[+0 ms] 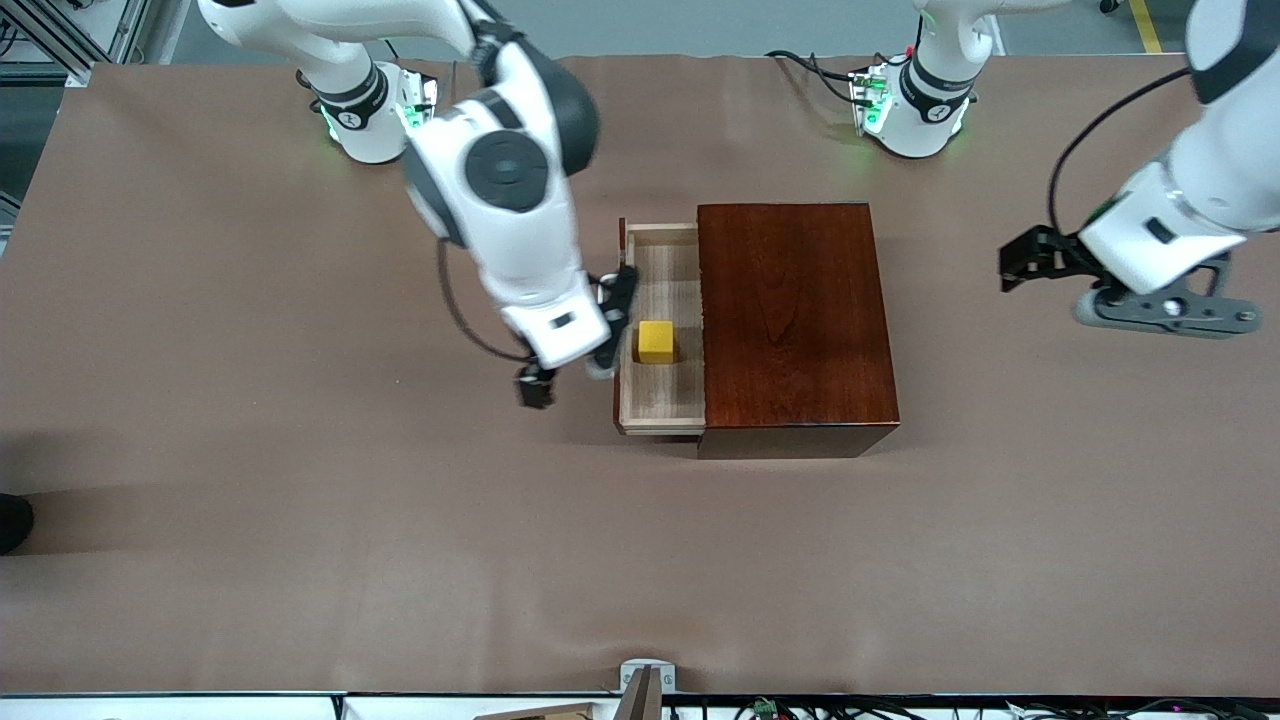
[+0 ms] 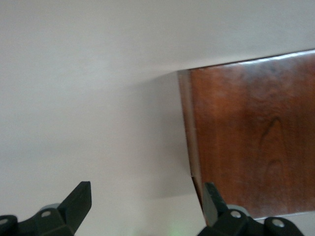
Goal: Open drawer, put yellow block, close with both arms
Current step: 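Raise the right gripper away while the left gripper returns to the drawer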
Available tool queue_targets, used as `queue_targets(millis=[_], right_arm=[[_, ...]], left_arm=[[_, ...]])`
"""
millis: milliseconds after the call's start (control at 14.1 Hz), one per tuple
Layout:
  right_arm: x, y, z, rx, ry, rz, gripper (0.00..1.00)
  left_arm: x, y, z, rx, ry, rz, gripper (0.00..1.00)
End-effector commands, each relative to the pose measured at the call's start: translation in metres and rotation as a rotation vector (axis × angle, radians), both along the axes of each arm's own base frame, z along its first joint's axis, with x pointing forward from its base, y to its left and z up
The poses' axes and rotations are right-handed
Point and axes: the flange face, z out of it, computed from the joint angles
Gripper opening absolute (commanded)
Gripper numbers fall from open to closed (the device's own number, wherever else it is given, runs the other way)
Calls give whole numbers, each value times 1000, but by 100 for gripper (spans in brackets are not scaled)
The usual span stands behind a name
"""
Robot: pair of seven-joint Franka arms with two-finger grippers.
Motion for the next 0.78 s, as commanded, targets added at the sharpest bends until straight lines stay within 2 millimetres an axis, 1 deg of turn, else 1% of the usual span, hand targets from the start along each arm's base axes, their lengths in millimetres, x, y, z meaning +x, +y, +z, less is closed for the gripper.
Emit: queue_targets(millis=[0,142,212,354,496,566,637,708], right_arm=[[5,-56,43,16,13,-84,100],[16,-95,56,22,10,-144,100],[20,-115,61,26,7,-173,100],[31,-165,68,26,21,-252,100],[32,-209,75,32,50,-321,100],[34,-229,78,29,61,-353,100],[34,-249,78,21,80,-385,100],[34,-269,80,19,90,-424,100]], left_arm=[[-11,-64,-9,-15,7,-97,100],[-28,-122,-15,-17,2,-198,100],[-42,-156,-20,-16,5,-261,100],[-64,-216,-33,-28,-15,-387,100],[-95,-282,-41,-53,-46,-505,100],[-109,-315,-49,-64,-44,-571,100],[-119,-344,-57,-83,-48,-668,100],[-125,-372,-69,-113,-69,-811,100]])
